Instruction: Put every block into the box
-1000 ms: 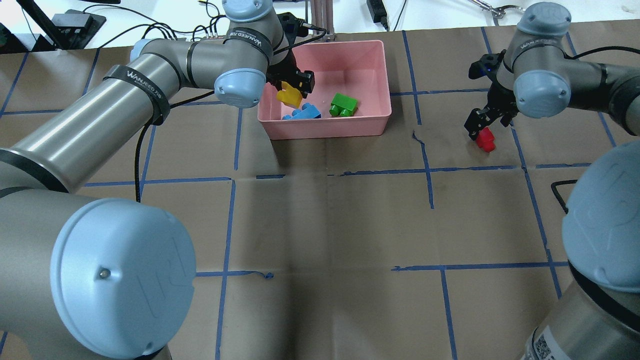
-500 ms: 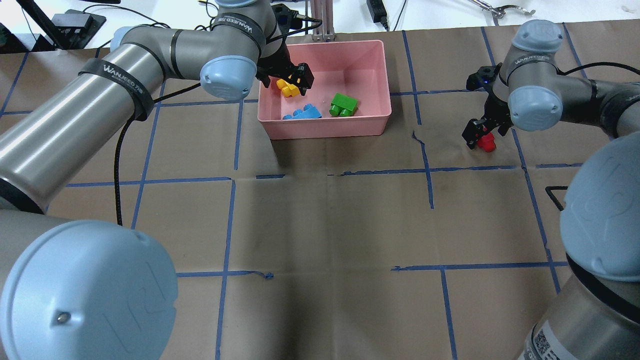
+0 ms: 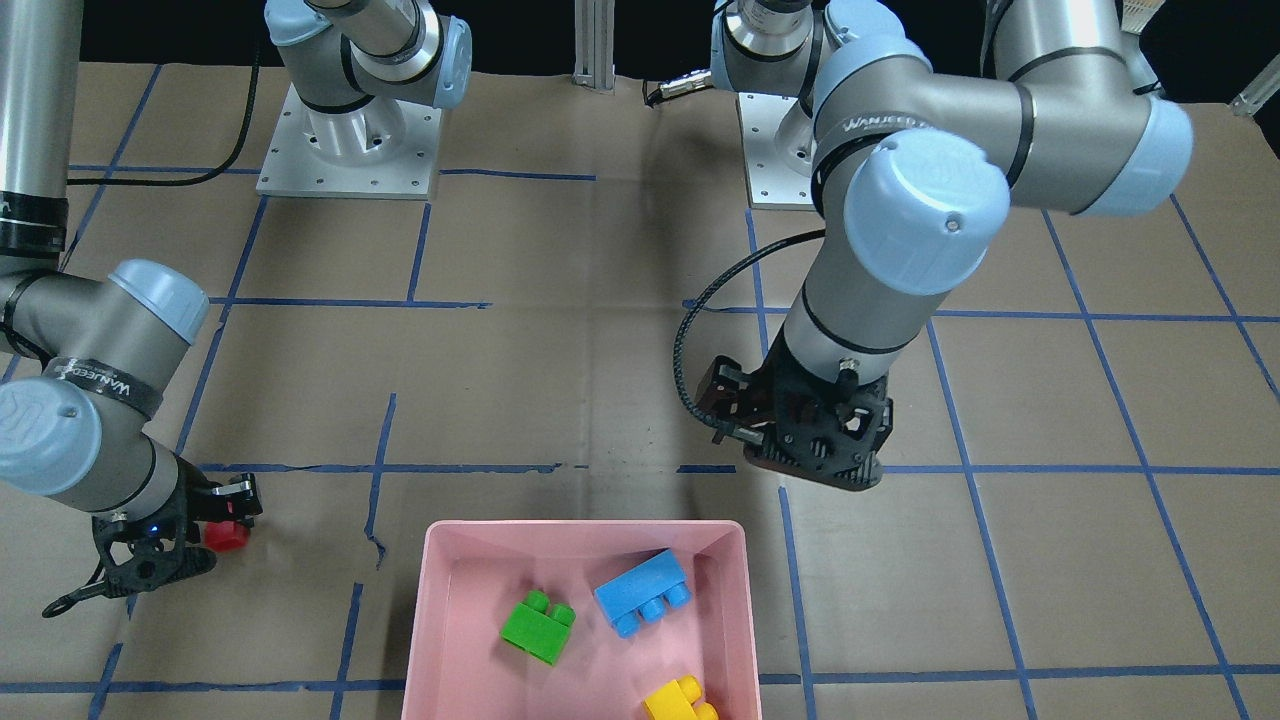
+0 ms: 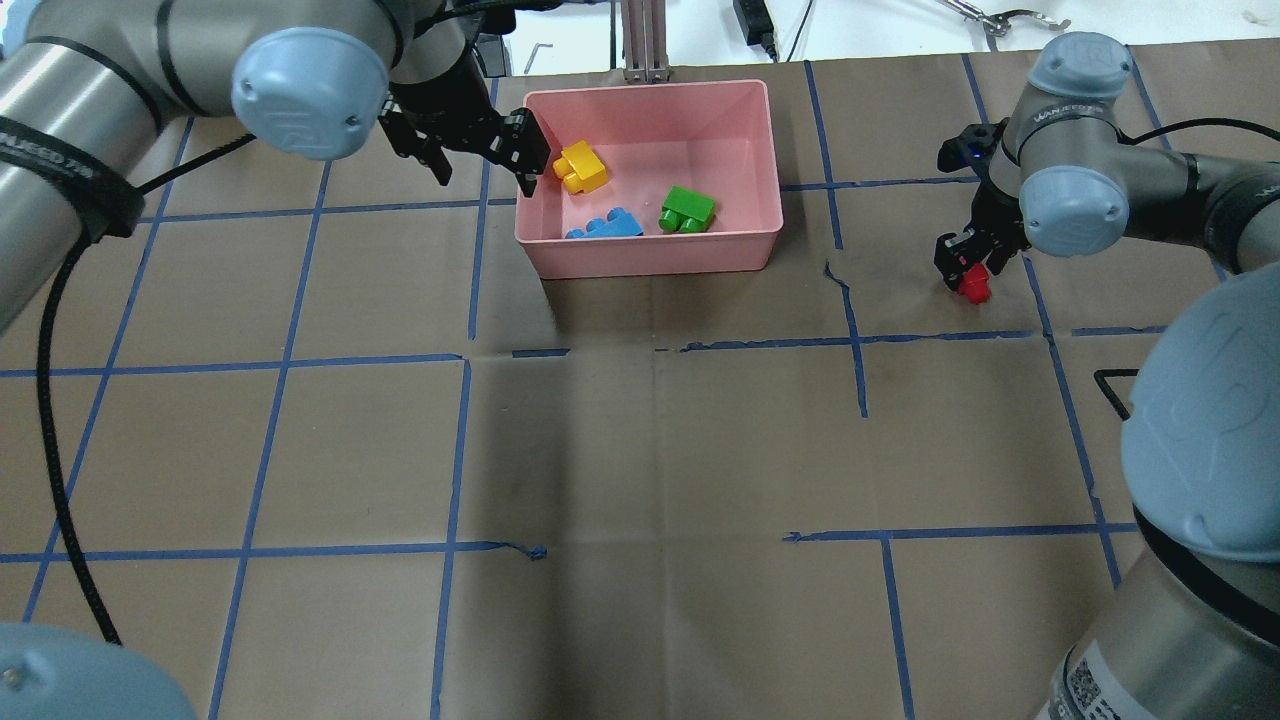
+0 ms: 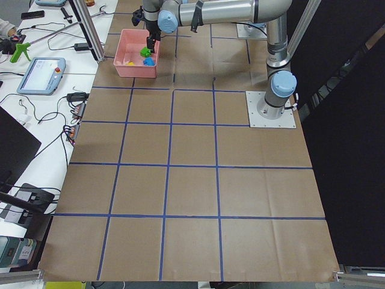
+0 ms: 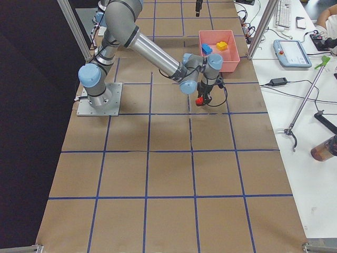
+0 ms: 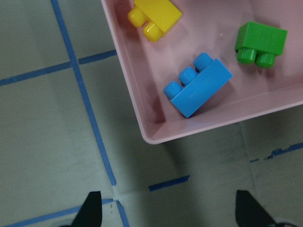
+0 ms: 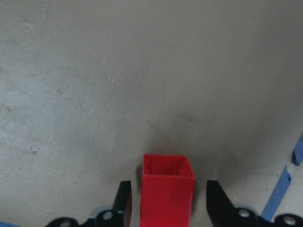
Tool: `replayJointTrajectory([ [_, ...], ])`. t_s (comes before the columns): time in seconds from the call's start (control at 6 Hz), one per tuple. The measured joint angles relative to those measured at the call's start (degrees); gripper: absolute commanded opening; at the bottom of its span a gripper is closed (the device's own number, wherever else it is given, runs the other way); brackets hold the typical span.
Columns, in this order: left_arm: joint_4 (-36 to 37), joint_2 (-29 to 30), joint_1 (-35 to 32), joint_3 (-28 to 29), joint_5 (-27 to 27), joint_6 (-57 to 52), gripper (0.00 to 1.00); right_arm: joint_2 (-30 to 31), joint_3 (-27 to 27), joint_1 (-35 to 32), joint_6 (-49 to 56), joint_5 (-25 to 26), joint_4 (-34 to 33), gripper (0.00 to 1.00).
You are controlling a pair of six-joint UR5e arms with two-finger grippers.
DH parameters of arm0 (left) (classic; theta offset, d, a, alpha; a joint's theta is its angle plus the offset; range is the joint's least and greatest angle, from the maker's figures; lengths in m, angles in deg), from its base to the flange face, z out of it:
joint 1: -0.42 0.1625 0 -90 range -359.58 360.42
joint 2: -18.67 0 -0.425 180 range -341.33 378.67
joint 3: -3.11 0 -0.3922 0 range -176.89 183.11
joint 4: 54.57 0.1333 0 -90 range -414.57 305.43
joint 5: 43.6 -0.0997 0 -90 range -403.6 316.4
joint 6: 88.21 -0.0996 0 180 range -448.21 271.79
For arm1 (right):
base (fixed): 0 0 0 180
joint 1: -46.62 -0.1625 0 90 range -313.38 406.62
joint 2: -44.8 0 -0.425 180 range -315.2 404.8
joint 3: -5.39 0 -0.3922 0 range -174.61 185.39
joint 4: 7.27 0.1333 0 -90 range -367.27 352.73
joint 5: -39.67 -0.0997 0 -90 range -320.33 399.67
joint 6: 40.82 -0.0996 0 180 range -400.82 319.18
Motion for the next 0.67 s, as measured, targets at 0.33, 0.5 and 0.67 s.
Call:
replayJointTrajectory([
  [0.33,-7.96,-10.36,2.74,-4.45,-0.68,0.15,1.00,0.27,-0.86,-0.01,-3.50,-0.11,0.10,0.23],
  [0.5,-9.85,-13.46,3.07,-6.02,-2.19,0.38,1.00,0.55,-3.49,-0.12,-5.72,-0.77,1.02,0.23],
  [0.67,-10.25,-14.88,3.16,-6.37,-3.58,0.60,1.00,0.85,-8.20,-0.43,-9.03,-1.81,4.12,0.23],
])
